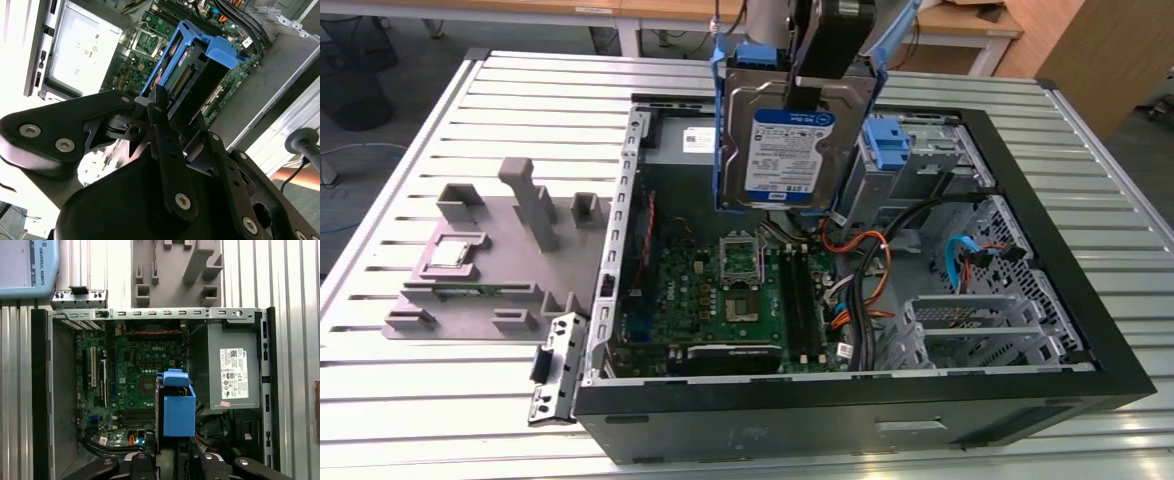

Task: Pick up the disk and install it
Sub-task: 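Pick up the disk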

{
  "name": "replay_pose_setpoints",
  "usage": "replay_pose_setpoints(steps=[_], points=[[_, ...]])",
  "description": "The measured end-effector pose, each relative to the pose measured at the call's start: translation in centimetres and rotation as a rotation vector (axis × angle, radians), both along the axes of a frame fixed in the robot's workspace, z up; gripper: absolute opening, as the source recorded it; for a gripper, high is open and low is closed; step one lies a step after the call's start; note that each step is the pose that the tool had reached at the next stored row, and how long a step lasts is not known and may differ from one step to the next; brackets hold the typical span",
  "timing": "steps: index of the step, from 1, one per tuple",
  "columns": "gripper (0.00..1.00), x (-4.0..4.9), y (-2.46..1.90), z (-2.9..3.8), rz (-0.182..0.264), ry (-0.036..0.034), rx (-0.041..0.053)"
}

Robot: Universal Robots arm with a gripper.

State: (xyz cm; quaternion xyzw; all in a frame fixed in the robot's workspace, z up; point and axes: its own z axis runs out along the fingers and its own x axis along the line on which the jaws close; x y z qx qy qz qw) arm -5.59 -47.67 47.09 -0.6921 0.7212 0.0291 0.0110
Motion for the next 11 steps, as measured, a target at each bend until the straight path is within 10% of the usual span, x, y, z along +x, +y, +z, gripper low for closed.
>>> replay_pose_setpoints(steps=[11], points=[[0.35,0.05,-2.00,-0.19,0.000,0.0000,0.0000]])
